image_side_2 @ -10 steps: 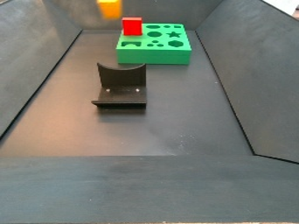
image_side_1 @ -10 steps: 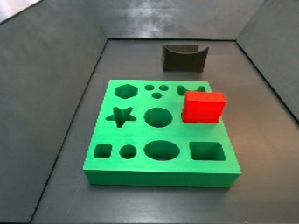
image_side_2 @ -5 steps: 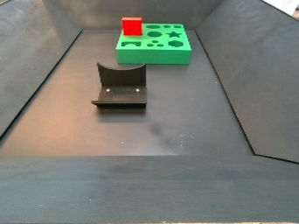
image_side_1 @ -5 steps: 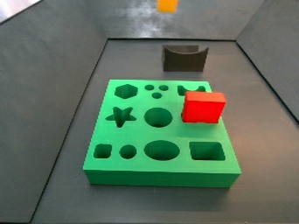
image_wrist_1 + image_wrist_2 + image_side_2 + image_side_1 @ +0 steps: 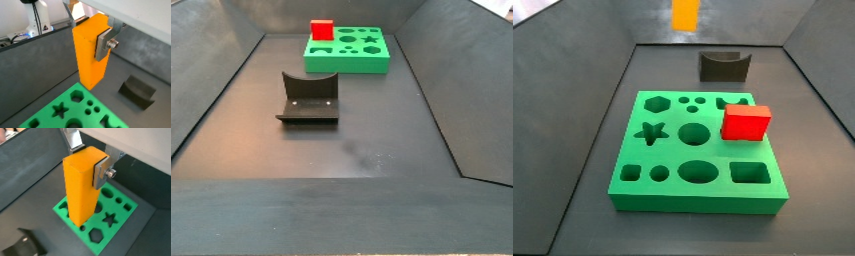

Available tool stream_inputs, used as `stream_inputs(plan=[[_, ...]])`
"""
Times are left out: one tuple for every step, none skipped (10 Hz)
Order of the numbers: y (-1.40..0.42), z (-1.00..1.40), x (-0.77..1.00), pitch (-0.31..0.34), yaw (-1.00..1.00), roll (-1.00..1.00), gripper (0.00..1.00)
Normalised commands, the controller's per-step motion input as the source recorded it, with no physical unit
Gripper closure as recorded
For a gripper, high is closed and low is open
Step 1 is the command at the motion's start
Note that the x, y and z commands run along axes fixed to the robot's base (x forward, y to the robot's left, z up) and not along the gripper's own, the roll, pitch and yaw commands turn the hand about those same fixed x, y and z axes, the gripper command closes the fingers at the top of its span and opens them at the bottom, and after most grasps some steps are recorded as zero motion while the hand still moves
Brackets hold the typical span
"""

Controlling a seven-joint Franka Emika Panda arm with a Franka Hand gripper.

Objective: Pick up the rectangle object. Move up. Place the rectangle object on the fixture. Regrasp the rectangle object. Move to above the board. Insert the rectangle object.
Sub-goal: Move to above the board, then insert the rectangle object.

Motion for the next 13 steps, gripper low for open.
stream_inputs(plan=[[0.03,0.00,-0.08,-0.045,-0.03,-0.55,1.00],[0.03,0.00,-0.07,-0.054,-0.03,-0.43,1.00],[0.03,0.00,-0.06,-0.052,-0.02,-0.26,1.00],[-0.05,0.00,0.00,0.000,0.02,0.00,1.00],[0.00,0.00,0.00,0.000,0.00,0.00,1.00],[-0.27,-0.04,0.00,-0.046,0.07,-0.05,1.00],[-0.55,-0.07,0.00,-0.041,0.08,0.00,1.00],[-0.77,-0.06,0.05,-0.033,0.11,0.00,1.00],[-0.86,-0.10,0.15,-0.011,0.02,0.00,1.00],[-0.87,-0.10,0.16,-0.010,0.00,0.00,1.00],[-0.84,-0.07,0.30,0.000,-0.12,0.00,1.00],[-0.80,-0.03,0.40,0.000,-0.24,0.00,1.00],[-0.74,-0.02,0.42,0.000,-0.28,0.00,1.00]])
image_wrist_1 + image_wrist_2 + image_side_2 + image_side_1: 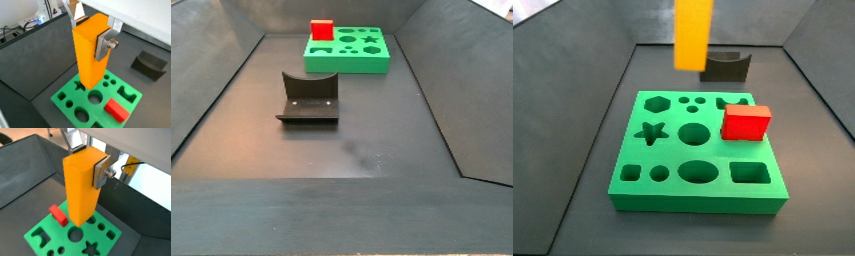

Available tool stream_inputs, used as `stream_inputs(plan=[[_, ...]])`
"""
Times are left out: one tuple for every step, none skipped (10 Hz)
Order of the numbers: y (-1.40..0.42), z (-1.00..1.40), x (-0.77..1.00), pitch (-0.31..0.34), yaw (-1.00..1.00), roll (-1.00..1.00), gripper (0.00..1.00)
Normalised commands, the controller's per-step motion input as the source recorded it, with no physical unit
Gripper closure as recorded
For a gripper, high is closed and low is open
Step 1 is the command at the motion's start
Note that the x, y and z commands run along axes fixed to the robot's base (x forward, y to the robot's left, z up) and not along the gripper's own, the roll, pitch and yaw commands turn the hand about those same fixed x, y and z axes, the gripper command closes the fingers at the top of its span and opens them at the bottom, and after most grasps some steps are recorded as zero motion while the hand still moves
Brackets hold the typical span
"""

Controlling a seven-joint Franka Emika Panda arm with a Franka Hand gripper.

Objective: Pick up the rectangle object. Move up. Place the rectangle object on the fixture. Regrasp the rectangle object. Move to above the board. Insert the rectangle object.
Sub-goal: Insert the rectangle object.

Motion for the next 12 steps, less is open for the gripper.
stream_inputs(plan=[[-0.62,0.00,0.41,0.000,-0.39,0.00,1.00],[-0.49,0.00,0.27,0.000,-0.59,0.00,1.00],[-0.09,0.00,0.32,0.000,-0.16,0.01,1.00],[0.00,0.00,-0.03,0.000,0.00,0.00,1.00],[-0.36,-0.13,0.35,0.000,-0.53,-0.01,1.00],[-0.31,-0.11,0.01,-0.003,-0.88,0.00,1.00],[-0.29,-0.13,0.00,-0.009,-0.91,0.00,1.00],[-0.28,-0.05,0.01,-0.013,-0.90,-0.02,1.00],[-0.27,-0.11,0.00,-0.014,-0.92,0.00,1.00],[-0.17,-0.18,0.01,0.000,-1.00,0.00,1.00],[-0.06,-0.27,0.00,0.000,-1.00,0.00,1.00],[0.00,-0.42,0.00,-0.024,-1.00,0.03,1.00]])
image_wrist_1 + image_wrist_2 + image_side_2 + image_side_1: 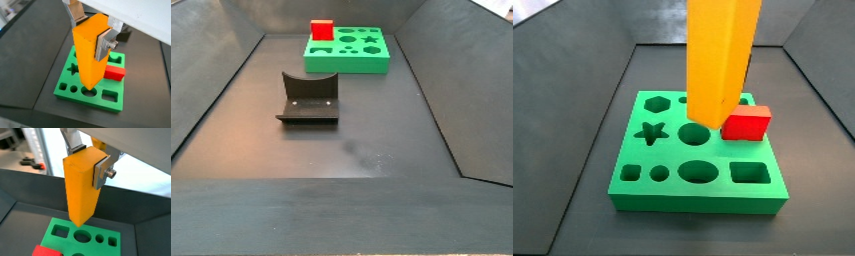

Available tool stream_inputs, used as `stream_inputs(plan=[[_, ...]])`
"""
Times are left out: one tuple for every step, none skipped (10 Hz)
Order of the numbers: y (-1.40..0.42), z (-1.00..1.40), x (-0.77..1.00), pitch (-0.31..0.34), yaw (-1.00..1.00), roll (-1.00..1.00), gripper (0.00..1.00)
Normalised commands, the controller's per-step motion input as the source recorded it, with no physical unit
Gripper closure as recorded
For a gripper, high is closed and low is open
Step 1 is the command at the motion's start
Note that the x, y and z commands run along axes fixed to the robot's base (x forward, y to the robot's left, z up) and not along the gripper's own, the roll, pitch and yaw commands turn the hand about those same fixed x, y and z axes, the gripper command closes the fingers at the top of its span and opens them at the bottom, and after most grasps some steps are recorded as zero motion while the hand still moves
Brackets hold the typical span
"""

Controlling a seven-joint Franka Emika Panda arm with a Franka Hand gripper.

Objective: Pick up the rectangle object. Move up. Place the rectangle object on the fixture. Regrasp the rectangle object. Move to above the board. Insert the rectangle object.
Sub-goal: Insert the rectangle object.

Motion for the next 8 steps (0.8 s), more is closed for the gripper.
stream_inputs(plan=[[0.00,-0.69,0.40,-0.037,-0.75,0.18,1.00],[0.00,-0.61,0.43,-0.036,-0.73,0.14,1.00],[0.00,-0.42,0.38,-0.023,-0.78,0.04,1.00],[0.00,-0.29,0.47,-0.011,-0.71,0.00,1.00],[0.00,-0.26,0.37,-0.009,-0.80,0.00,1.00],[0.00,-0.22,0.04,-0.014,-1.00,0.00,1.00],[0.00,-0.23,0.02,-0.014,-1.00,0.00,1.00],[0.00,0.00,0.26,0.000,-0.29,0.00,1.00]])
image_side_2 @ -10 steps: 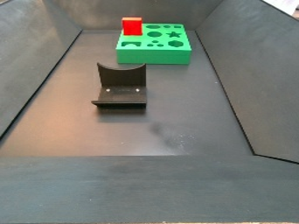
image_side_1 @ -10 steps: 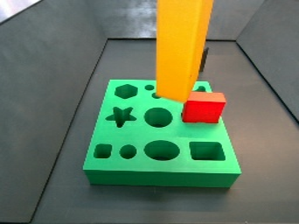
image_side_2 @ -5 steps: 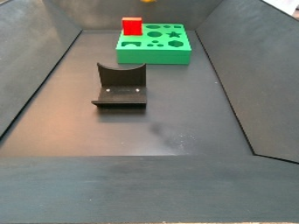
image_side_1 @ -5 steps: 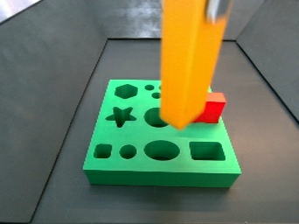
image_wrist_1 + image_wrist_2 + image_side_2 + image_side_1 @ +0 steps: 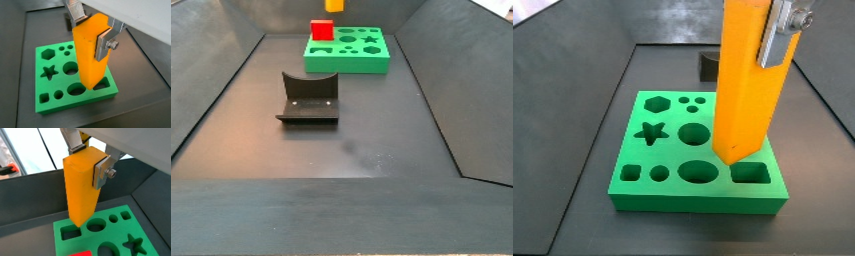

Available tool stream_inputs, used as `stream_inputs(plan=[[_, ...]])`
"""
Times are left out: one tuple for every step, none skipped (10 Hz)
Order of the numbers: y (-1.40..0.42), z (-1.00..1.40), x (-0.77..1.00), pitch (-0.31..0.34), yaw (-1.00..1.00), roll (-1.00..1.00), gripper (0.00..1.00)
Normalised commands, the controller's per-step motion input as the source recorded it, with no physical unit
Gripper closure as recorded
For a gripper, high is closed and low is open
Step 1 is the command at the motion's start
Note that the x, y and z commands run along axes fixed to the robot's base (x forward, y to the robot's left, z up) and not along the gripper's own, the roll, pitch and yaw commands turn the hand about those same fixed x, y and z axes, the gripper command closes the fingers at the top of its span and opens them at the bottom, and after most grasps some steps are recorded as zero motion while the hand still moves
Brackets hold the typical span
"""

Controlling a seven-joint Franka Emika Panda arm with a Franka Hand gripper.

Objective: Pick up the rectangle object. Move up. Place the rectangle object on the fixture. Regrasp the rectangle object. Move to above the board. Insert the rectangle object.
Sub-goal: Insert the rectangle object.

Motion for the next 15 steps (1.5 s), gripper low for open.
stream_inputs(plan=[[0.00,-0.03,0.00,0.000,0.00,0.00,1.00],[0.00,-0.05,0.13,0.000,-0.94,-0.02,1.00],[0.00,-0.12,0.00,0.000,-1.00,0.00,1.00],[0.00,-0.12,0.00,0.000,-1.00,0.00,1.00],[0.00,-0.12,0.00,0.000,-1.00,0.00,1.00],[0.00,0.00,0.00,0.000,-0.03,0.00,1.00],[-0.05,-0.03,0.00,0.000,-0.03,0.00,1.00],[0.00,-0.08,0.25,0.000,-0.84,0.00,1.00],[0.00,-0.15,0.12,0.000,-0.98,0.00,1.00],[0.00,0.00,0.47,0.000,-0.60,0.00,1.00],[0.00,-0.06,0.00,0.000,0.00,0.00,1.00],[-0.09,-0.24,0.55,0.000,-0.33,0.00,1.00],[-0.10,-0.27,0.72,0.000,-0.40,0.00,1.00],[-0.06,-0.33,0.68,0.000,-0.45,0.03,1.00],[0.00,-0.27,0.60,0.000,-0.55,0.02,1.00]])
